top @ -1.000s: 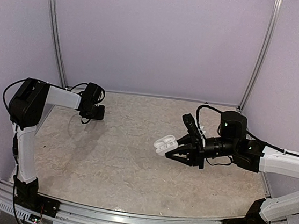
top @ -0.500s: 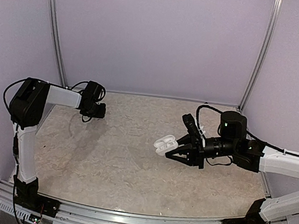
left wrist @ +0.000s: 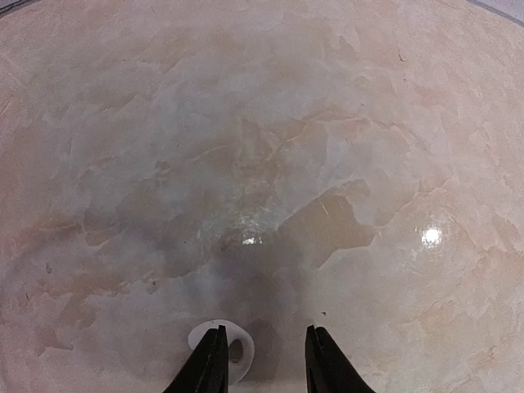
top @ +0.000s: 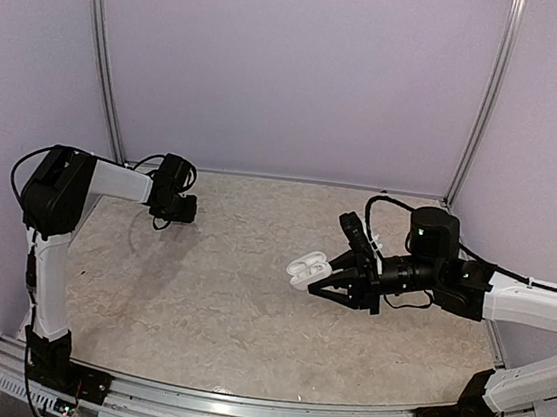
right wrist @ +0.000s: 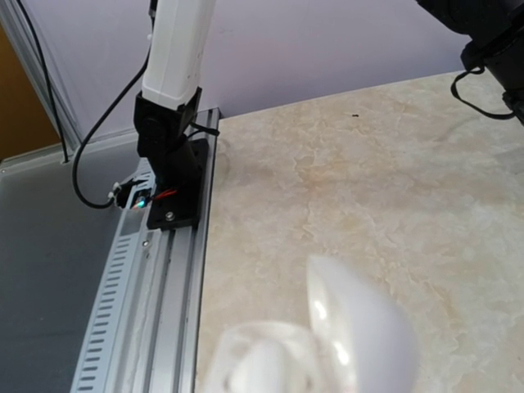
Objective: Insert the wireless bluetooth earbuds into the charging case
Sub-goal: Pick up the left earbud from the corner of the board.
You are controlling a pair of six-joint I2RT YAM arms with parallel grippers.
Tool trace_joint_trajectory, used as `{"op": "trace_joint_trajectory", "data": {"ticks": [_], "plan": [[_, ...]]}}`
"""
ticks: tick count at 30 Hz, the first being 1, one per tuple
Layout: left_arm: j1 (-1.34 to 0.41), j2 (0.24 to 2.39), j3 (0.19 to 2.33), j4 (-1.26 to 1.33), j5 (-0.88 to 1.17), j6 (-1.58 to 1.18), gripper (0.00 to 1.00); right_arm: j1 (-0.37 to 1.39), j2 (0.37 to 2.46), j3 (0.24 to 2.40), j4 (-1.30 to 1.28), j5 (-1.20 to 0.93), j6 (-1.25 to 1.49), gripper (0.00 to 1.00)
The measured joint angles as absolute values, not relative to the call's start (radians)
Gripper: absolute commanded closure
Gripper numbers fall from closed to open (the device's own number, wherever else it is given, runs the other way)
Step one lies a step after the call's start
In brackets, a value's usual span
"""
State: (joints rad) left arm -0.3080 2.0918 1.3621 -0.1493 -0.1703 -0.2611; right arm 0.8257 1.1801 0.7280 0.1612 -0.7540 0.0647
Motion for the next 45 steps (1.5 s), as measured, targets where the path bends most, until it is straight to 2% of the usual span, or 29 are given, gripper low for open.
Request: {"op": "trace_joint_trajectory", "data": {"ticks": [30,45], "plan": [[-0.290,2.088,1.345,-0.130,-0.226,-0.266,0.75,0.826,1.180,0.728,0.157,-0.744,0.064,1.00],[-0.281,2.088,1.343,-0.173,-0.282,-0.272,0.91,0.826,1.180,0.728,0.155,-0.743,0.064,1.00]]}}
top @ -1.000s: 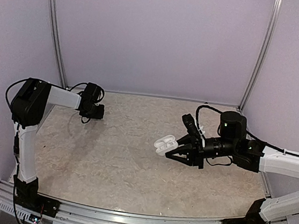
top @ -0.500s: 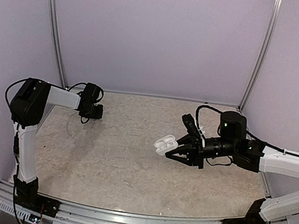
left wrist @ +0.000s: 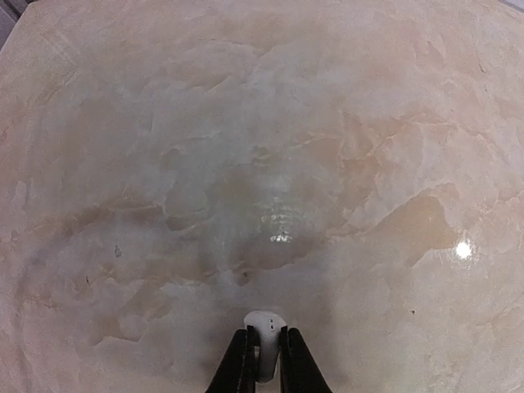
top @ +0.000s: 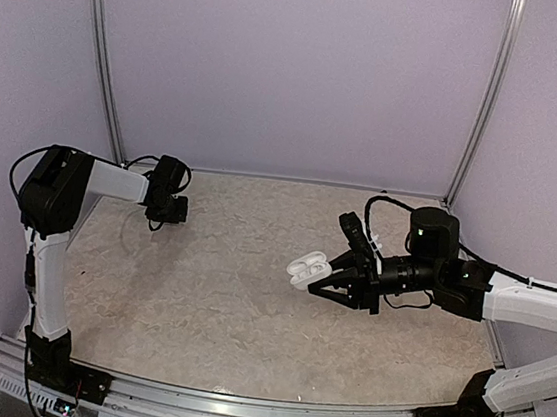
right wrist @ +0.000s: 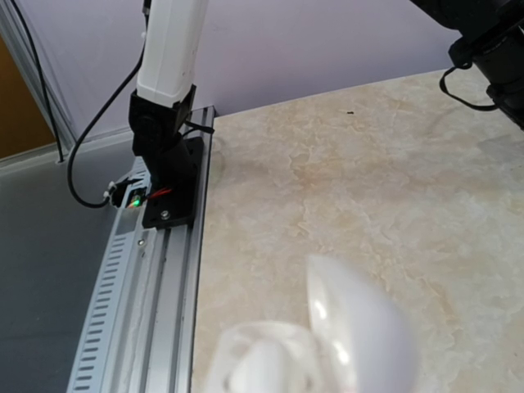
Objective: Insert the wireless bluetooth earbuds into the charging case
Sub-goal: Pick up the left earbud from the corner of the board.
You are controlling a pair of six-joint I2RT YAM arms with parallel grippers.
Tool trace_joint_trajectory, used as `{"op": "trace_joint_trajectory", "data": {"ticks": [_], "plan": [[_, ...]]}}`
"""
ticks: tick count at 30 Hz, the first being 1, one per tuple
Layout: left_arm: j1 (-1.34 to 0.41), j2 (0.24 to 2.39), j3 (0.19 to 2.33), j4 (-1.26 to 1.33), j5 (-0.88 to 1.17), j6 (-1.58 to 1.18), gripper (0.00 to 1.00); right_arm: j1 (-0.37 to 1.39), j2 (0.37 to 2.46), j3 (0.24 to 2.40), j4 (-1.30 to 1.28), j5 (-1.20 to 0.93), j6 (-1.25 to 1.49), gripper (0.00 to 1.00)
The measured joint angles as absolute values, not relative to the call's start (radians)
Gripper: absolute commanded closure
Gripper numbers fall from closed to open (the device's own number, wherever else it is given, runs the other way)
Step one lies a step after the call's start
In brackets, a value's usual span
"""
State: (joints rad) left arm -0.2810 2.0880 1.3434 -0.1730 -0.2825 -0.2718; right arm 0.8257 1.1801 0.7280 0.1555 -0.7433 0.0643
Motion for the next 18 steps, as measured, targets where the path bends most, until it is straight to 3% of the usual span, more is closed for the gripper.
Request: {"op": "trace_joint_trajectory", "data": {"ticks": [7,18], "plan": [[-0.282,2.074,1.333,-0.174,-0.302,-0.265,1.00,0.826,1.180,0.728,0.155,-0.744,0.064,1.00],[-0.410,1.824,1.238,-0.195,-0.240,-0.186,1.00,0.824,1.180,0.742,0.129,-0.774,0.035,1.00]]}}
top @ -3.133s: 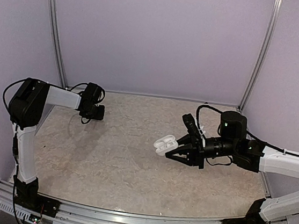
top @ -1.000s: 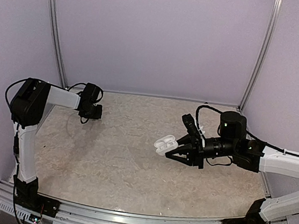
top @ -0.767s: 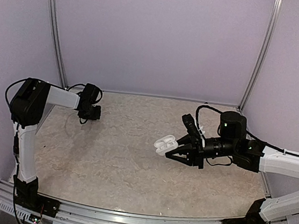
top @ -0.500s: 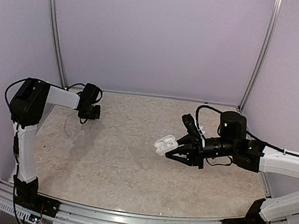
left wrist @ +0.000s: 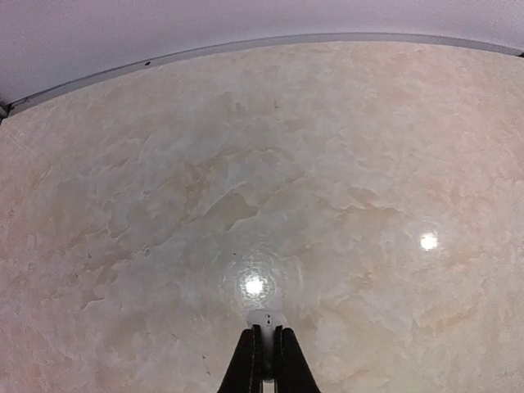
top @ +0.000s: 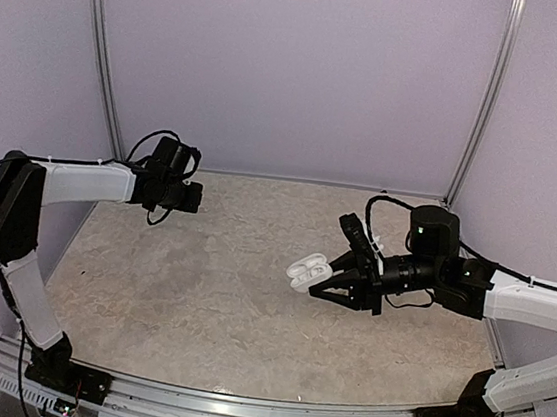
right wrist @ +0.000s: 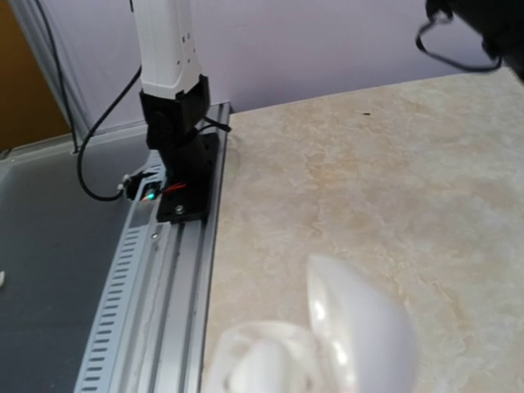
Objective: Insert the wireless bluetooth earbuds into the charging case
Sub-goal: Pick up the left earbud from the corner of the board, then insert the left earbud into the left side groove of the charging case.
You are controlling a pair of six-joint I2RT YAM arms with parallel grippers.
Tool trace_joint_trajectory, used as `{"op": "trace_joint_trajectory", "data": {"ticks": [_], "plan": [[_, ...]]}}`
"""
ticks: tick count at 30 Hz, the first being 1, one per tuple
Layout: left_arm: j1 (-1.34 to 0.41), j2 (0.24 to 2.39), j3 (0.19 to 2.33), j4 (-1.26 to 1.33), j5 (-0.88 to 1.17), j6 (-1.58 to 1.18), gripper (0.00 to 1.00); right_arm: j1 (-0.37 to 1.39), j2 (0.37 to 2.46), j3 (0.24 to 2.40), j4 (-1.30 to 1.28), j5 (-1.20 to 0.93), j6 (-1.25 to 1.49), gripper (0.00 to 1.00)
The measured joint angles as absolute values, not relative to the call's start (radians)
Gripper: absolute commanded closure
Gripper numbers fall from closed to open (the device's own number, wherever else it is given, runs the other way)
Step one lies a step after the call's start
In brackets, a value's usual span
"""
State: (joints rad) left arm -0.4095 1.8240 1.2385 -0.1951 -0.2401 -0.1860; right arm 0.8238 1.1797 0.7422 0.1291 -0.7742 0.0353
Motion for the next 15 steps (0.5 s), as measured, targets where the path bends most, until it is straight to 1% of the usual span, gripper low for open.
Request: {"op": "trace_joint_trajectory", "data": {"ticks": [3,4,7,10,15], "plan": [[-0.453,1.721,1.203,-0.192,-0.197,-0.159,1.00,0.823,1.173,0.743,0.124,-0.795,0.026,1.00],[-0.474,1.641,1.185,-0.189,-0.175,-0.149,1.00,0.823,1.169,0.743,0.124,-0.801,0.024,1.00],[-0.494,1.502,1.138,-0.172,-0.104,-0.124,1.00,0.822,1.148,0.743,0.124,-0.817,0.020,1.00],[-0.521,1.352,1.074,-0.146,-0.003,-0.085,0.96,0.822,1.125,0.743,0.124,-0.832,0.019,1.00],[-0.625,1.141,0.988,-0.121,0.191,-0.005,0.94,0.822,1.118,0.743,0.123,-0.858,-0.003,1.00]]}}
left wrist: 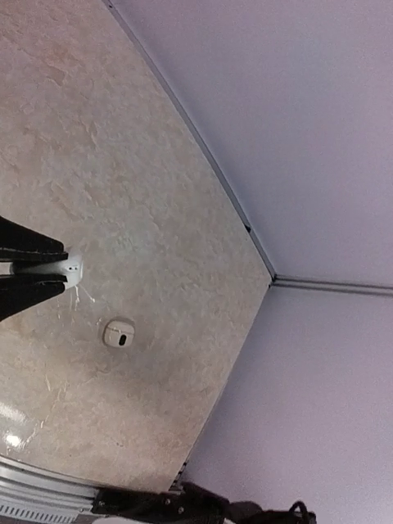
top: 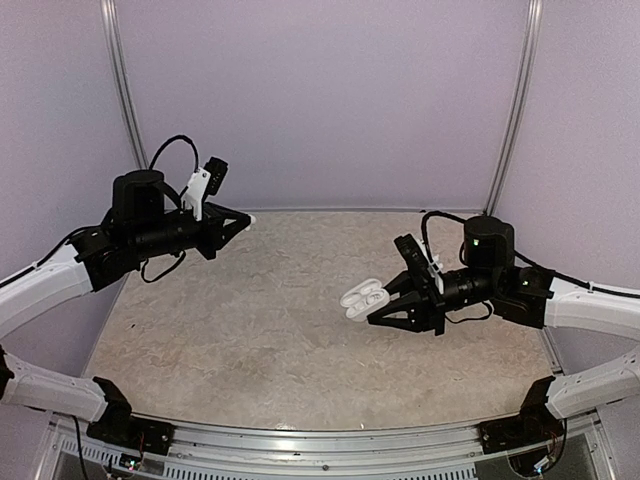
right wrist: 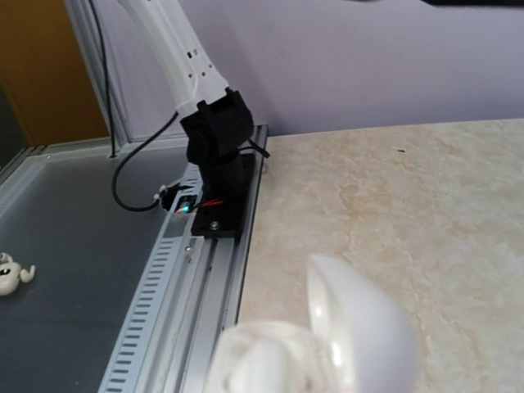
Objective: Insert the wireless bluetooth earbuds into the charging case
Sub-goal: Insert the left earbud into the left side groove of the charging case.
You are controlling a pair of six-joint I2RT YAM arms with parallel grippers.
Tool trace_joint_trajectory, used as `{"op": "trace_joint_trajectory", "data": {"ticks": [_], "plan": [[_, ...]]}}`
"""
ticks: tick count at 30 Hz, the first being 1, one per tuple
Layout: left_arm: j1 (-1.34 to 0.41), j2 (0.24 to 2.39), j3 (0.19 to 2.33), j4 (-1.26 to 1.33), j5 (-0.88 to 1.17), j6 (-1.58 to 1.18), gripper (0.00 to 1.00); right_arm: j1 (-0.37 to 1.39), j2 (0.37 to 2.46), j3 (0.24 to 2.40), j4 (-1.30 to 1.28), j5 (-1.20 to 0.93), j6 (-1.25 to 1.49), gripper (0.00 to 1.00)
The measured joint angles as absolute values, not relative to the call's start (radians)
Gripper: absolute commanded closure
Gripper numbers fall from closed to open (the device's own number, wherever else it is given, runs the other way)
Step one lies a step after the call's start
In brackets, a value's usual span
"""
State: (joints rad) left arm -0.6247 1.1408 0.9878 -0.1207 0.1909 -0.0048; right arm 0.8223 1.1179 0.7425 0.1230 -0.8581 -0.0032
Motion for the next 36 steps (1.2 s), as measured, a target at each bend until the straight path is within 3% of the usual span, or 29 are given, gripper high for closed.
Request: {"op": "trace_joint_trajectory", "data": {"ticks": [8,16,36], "plan": [[-0.904,1.039,0.984,-0.119,0.334,0.083,0.94,0.822,1.119,0.746,0.125,-0.892,-0.033,1.00],[-1.142,1.137,1.025,-0.080,0.331,0.092,0.94,0.830,1.127,0.759,0.134,-0.895,-0.041,1.00],[-1.201,1.332,1.105,-0.045,0.231,0.090,0.95,0.852,1.133,0.762,0.155,-0.885,-0.059,1.00]]}}
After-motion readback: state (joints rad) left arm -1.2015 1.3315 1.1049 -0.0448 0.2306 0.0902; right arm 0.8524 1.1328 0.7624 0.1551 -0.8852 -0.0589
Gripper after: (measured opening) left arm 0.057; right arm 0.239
